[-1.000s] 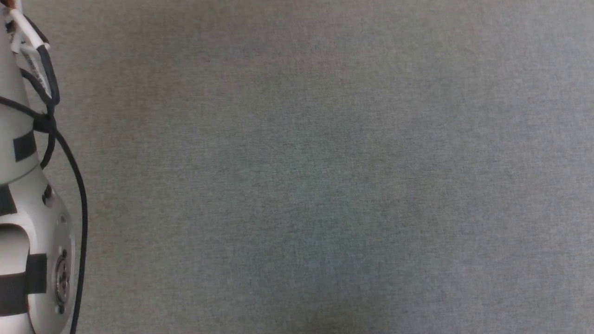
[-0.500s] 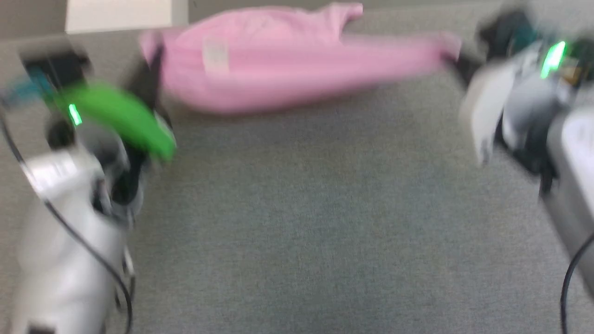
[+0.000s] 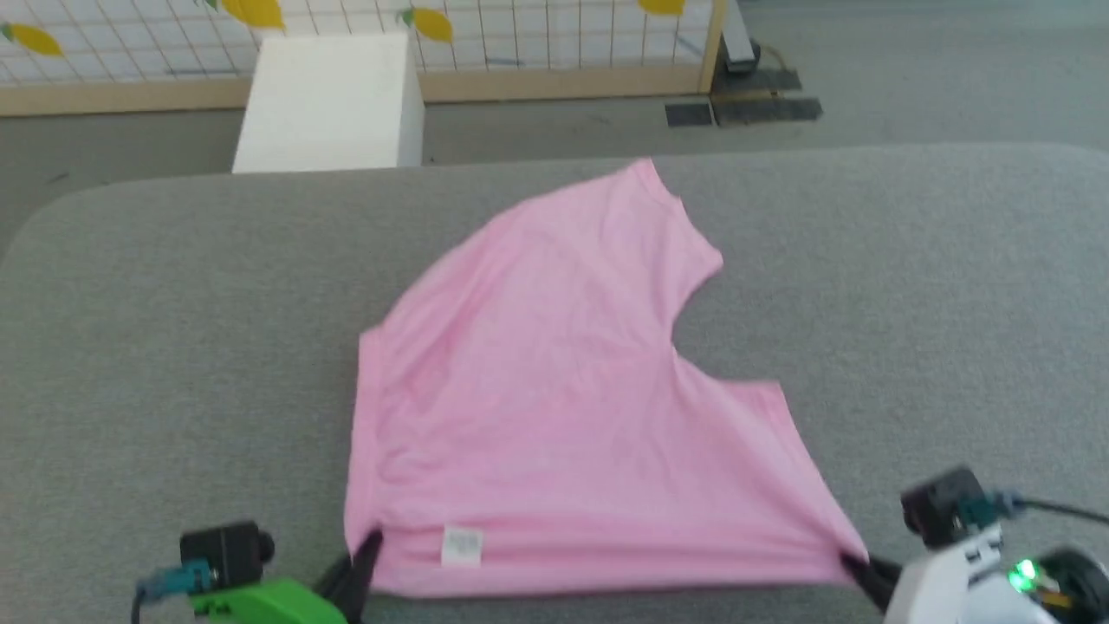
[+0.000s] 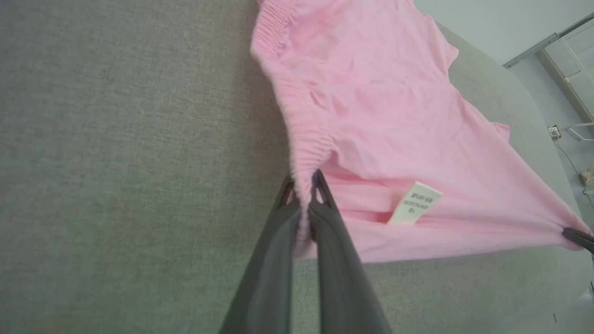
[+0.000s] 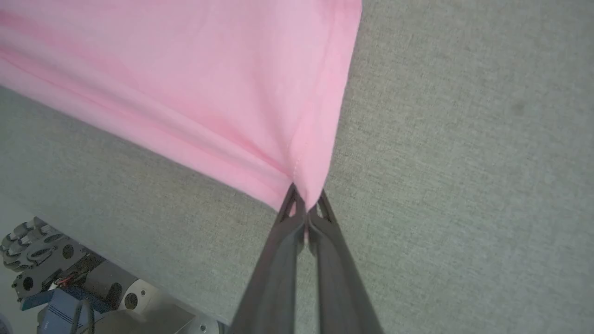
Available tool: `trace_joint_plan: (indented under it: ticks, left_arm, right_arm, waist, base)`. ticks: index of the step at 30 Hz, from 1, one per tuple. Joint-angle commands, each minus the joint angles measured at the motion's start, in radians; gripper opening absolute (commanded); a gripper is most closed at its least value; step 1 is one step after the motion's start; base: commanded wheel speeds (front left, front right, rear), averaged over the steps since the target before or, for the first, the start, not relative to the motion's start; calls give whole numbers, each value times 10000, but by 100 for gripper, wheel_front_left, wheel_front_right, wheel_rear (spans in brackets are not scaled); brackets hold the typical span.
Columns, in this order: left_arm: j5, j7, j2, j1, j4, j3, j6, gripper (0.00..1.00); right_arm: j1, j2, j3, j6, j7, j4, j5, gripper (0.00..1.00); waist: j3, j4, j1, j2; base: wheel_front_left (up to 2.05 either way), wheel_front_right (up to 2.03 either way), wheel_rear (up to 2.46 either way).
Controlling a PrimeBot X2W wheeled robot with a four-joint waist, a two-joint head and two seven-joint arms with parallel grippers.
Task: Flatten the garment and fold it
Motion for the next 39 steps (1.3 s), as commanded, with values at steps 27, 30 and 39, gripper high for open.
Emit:
trace_joint_plan:
  ticks: [27, 30, 39]
  left_arm:
    - [861, -1090, -1348, -1633, -7, -726, -5, 0]
    - [1012, -1552, -1722, -2418, 711, -653, -53, 0]
    - [1190, -2597, -2763, -4399, 2770, -644, -283, 0]
  right_arm:
    - [-2443, 220, -339, -17, -1610, 198, -1164, 0]
    - [-3990, -57, 181, -17, -1879, 1390, -986, 0]
    - [-7977, -657, 1079, -17, -2549, 4939, -724, 0]
  waist:
    - [255, 968, 1, 0]
    - [646, 1322, 1, 0]
    - [2330, 2456, 1, 0]
  base:
    - [0, 0, 0]
    - [0, 0, 0]
    - [0, 0, 0]
